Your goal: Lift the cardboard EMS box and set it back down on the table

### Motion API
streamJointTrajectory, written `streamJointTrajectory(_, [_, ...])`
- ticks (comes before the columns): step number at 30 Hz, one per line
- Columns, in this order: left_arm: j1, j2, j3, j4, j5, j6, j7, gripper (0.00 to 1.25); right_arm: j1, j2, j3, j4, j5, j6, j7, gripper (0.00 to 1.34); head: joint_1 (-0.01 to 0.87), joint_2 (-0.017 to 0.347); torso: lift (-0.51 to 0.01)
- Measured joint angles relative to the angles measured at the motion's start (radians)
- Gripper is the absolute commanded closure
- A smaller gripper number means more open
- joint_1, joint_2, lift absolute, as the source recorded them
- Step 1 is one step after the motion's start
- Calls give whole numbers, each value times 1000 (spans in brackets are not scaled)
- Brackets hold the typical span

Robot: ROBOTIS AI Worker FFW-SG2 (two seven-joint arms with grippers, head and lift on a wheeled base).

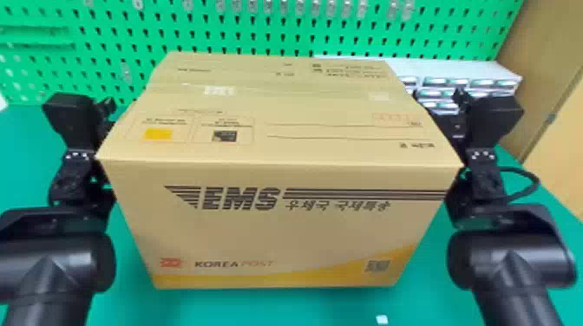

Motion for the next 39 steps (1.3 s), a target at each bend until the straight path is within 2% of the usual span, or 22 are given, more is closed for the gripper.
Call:
streamJointTrajectory(18, [12,0,11,0,-4,0,3,463,4,-8,-9,12,6,14,0,484,678,-14,-105])
streamJointTrajectory(39, [56,0,25,89,-11,0,12,463,48,-4,-9,103,6,23,0,484,678,-14,-105])
